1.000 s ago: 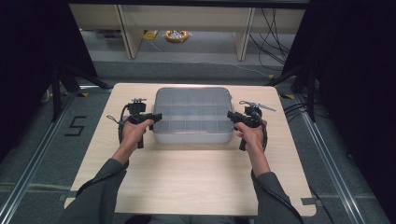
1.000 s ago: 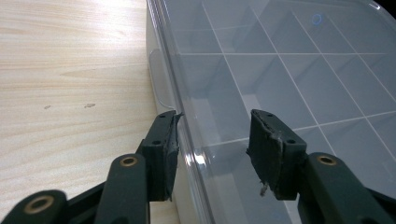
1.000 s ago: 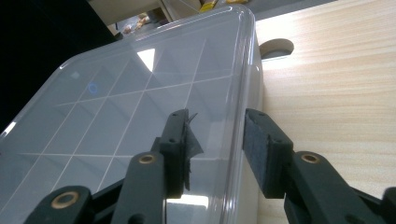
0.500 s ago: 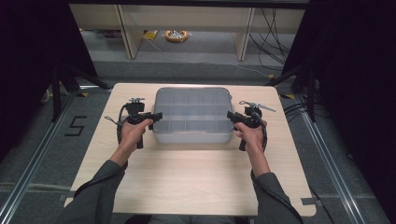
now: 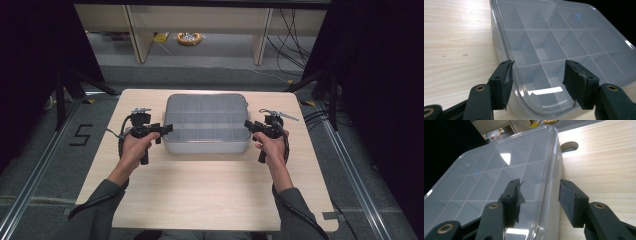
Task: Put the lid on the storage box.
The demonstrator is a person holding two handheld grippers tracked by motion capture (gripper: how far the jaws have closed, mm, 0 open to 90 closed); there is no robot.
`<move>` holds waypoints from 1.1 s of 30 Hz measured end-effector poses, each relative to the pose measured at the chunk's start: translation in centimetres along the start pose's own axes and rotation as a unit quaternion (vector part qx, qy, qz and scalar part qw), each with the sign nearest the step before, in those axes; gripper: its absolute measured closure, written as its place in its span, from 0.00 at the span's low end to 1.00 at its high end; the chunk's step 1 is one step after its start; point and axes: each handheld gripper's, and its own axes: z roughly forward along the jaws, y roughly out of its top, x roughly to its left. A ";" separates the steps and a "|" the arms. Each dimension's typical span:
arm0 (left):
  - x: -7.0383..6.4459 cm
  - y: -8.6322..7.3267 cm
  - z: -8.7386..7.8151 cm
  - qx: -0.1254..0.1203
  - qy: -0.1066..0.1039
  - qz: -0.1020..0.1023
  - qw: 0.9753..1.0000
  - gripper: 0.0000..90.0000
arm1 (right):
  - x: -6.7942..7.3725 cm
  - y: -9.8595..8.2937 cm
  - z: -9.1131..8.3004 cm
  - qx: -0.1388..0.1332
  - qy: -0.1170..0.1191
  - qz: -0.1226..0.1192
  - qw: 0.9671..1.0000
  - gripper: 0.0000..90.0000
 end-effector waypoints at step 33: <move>-1.0 -3.8 -2.8 -0.005 -0.050 0.005 0.999 0.30 | 1.1 -2.2 -3.0 0.005 0.029 0.001 1.000 0.39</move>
